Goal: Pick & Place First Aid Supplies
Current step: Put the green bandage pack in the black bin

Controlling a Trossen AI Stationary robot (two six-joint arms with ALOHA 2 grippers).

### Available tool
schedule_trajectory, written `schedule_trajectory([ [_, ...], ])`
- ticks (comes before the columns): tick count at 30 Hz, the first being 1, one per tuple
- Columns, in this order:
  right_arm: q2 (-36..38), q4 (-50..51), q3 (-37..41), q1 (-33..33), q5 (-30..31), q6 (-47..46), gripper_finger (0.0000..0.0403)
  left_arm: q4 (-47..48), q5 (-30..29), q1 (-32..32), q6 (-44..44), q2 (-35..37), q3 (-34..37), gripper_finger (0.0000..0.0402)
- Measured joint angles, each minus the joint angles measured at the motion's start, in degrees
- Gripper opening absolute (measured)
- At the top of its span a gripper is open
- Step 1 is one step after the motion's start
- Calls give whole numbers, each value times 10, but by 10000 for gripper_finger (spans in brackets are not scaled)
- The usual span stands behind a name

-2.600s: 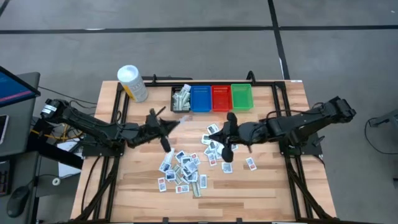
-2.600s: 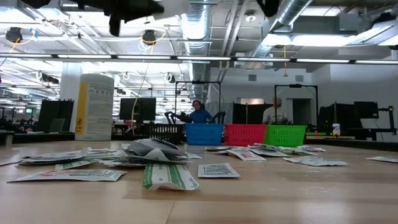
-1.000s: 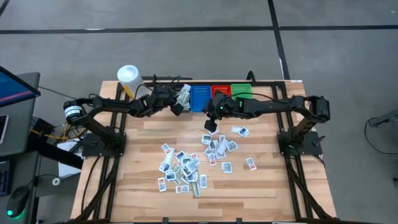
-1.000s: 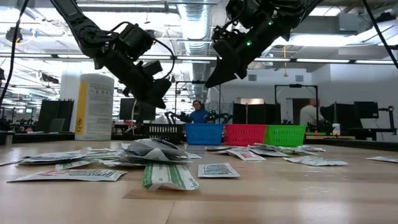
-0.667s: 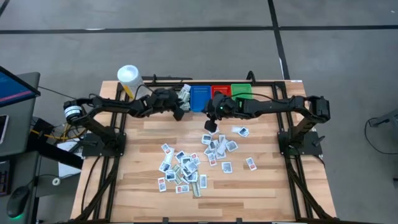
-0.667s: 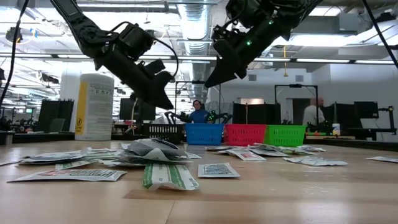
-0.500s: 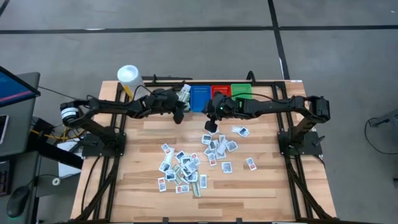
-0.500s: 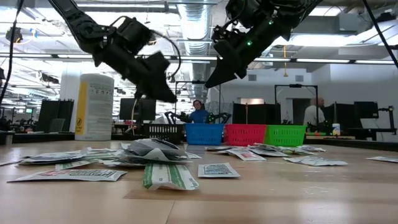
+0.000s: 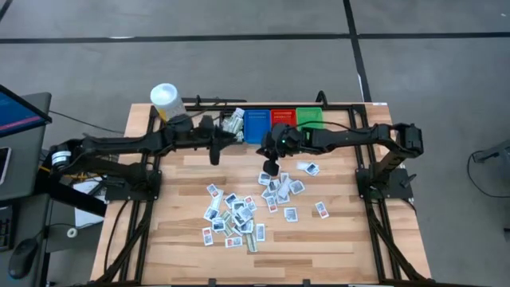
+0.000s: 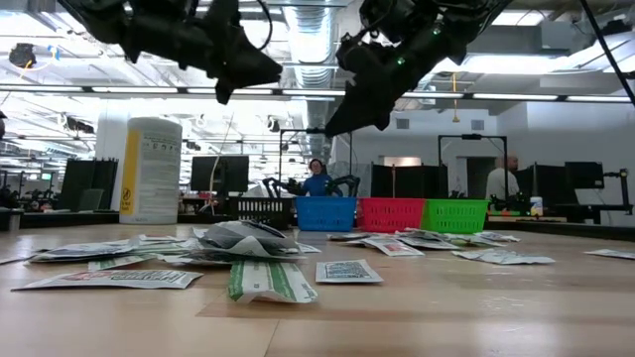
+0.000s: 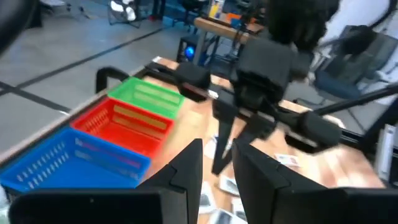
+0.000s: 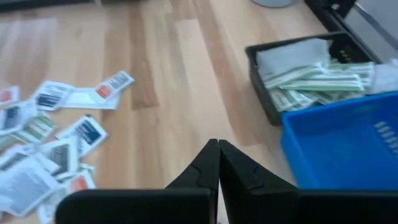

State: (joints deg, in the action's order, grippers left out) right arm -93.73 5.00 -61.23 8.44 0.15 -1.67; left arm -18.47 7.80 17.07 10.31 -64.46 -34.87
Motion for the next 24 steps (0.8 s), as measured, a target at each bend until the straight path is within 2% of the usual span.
schedule_trajectory([
  [7,0,-16,0,-46,-2,-24,1,2,0,-59,69,43,55,88],
  [14,0,-51,0,-122,43,-48,1,1,0,-147,128,95,99,88],
  [19,0,-57,0,-171,47,-91,1,0,-5,-219,167,114,115,88],
  [24,-1,-58,0,-246,46,-103,1,0,-57,-306,187,115,119,88],
])
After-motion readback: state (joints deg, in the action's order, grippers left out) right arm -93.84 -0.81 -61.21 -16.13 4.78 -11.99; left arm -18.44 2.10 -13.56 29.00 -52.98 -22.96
